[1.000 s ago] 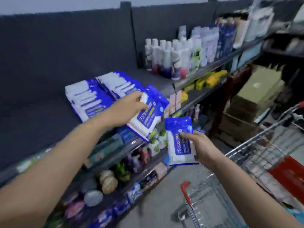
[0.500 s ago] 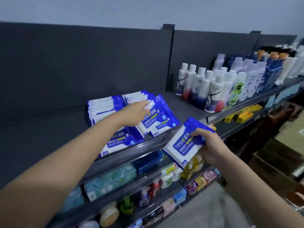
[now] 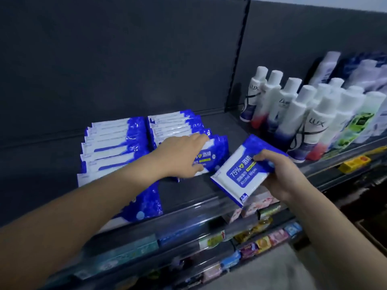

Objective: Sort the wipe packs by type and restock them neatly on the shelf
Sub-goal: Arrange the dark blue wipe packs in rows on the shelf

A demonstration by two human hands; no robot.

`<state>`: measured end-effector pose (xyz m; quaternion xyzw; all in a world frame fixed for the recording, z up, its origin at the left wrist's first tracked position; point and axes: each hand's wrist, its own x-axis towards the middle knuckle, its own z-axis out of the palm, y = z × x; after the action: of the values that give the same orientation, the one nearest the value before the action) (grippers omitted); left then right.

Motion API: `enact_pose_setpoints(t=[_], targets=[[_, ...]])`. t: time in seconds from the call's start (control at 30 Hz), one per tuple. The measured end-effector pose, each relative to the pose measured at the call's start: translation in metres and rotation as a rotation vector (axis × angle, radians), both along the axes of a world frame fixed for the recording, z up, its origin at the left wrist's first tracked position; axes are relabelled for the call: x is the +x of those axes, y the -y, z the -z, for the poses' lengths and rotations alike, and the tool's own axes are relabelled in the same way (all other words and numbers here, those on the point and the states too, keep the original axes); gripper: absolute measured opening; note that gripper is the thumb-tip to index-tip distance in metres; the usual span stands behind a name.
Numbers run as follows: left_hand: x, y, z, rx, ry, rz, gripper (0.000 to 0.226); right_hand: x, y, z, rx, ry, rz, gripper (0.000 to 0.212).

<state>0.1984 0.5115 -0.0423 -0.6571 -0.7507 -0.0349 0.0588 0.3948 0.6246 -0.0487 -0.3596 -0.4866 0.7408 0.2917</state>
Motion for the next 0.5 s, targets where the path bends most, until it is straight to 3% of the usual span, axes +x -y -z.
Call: enact_pose_setpoints(t=[0.13,0.27,0.43,0.5], targets=[[-0.02,-0.01,0.004,0.055,-0.041,-0.043,0.064,-0.015,-0.01,0.007,0.125,0.045,0.046,0.011],[-0.022,-0.002,0.009,0.073,-0.069,0.024,0.083,-0.018,-0.017,0.006,0.292,0.139,-0.029,0.007],[-0.03,0.018,0.014,0.056,-0.085,0.076,0.069,-0.022,-0.021,0.009,0.187,0.087,-0.14,0.015],[-0.036,0.022,0.014,0.037,-0.042,0.073,0.066,-0.028,-0.017,0.015,0.249,0.087,-0.166,0.024]])
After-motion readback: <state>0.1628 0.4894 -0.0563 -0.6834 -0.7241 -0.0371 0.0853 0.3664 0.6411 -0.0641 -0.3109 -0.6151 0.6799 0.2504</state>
